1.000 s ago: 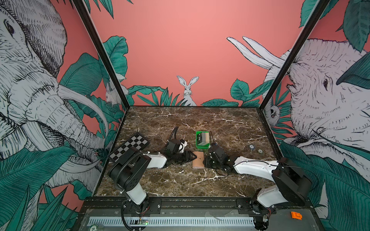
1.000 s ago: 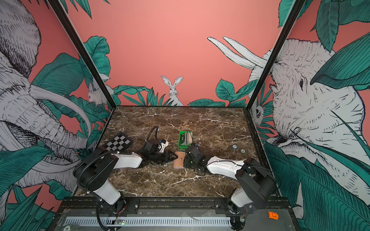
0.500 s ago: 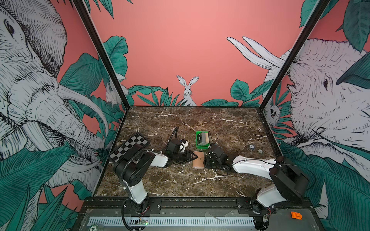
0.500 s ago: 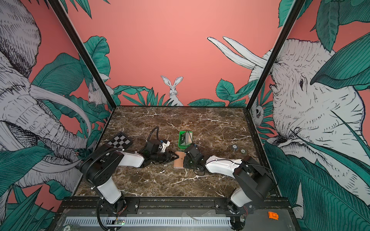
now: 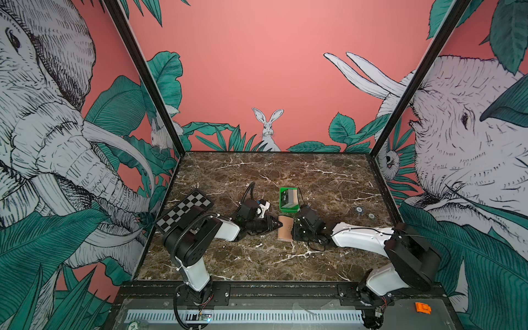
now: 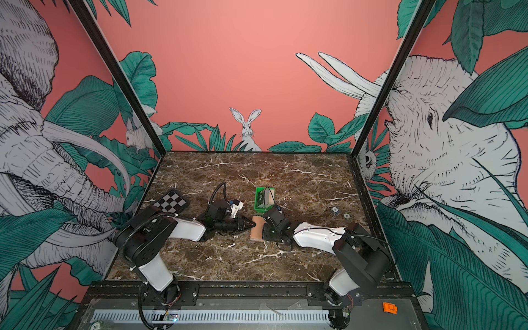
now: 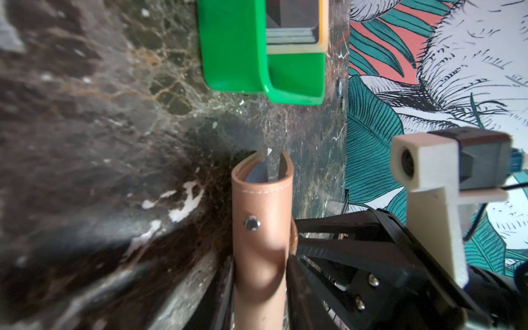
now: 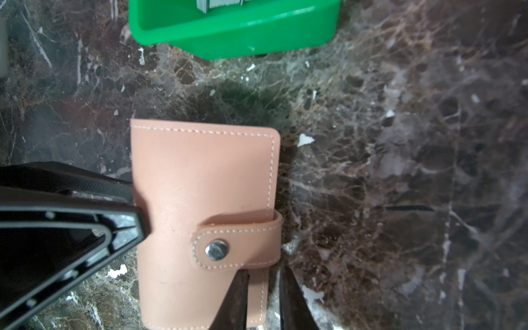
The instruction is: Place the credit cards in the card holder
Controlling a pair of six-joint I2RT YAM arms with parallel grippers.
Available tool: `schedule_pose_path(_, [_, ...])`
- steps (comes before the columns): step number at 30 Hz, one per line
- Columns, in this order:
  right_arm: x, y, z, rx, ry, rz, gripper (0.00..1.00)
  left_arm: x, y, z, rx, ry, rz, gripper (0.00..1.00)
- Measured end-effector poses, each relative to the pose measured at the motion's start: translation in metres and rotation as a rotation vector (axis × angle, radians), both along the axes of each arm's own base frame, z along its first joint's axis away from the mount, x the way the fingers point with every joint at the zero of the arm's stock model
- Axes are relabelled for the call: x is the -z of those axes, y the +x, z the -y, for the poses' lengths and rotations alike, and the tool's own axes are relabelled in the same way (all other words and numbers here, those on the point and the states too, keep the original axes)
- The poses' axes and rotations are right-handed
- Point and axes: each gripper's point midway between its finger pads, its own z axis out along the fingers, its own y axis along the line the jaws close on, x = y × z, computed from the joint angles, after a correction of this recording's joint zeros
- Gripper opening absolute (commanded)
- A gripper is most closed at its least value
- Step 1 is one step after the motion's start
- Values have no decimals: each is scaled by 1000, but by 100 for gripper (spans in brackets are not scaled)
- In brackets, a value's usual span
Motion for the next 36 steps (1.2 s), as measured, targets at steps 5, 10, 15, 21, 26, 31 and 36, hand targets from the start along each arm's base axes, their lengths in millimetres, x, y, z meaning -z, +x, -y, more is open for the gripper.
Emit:
schedule_pose_path(5, [-9,0,2,-1,2,17,22,1,-4,2,5,13,4,23])
schedule_pose_path(10, [-24,-2,6,-11,-12,51,27,-3,-6,3,1,37,30,19])
schedule_pose_path(15, [-39,3,0,-24,-21,79,28,-8,-8,1,-7,65,58,16])
schedule_pose_path(21, [-37,6,-2,-30,-55,75,29,-9,-9,-3,-12,90,68,16])
schedule_pose_path(26, [-28,2,-4,-60,-73,55,31,-8,-17,2,12,97,67,15])
schedule_pose_path(31, [-27,0,-13,-91,-68,49,31,-8,-21,6,26,94,67,15])
schedule_pose_path(36, [-22,1,-18,-104,-79,37,31,-9,-20,6,26,94,67,15])
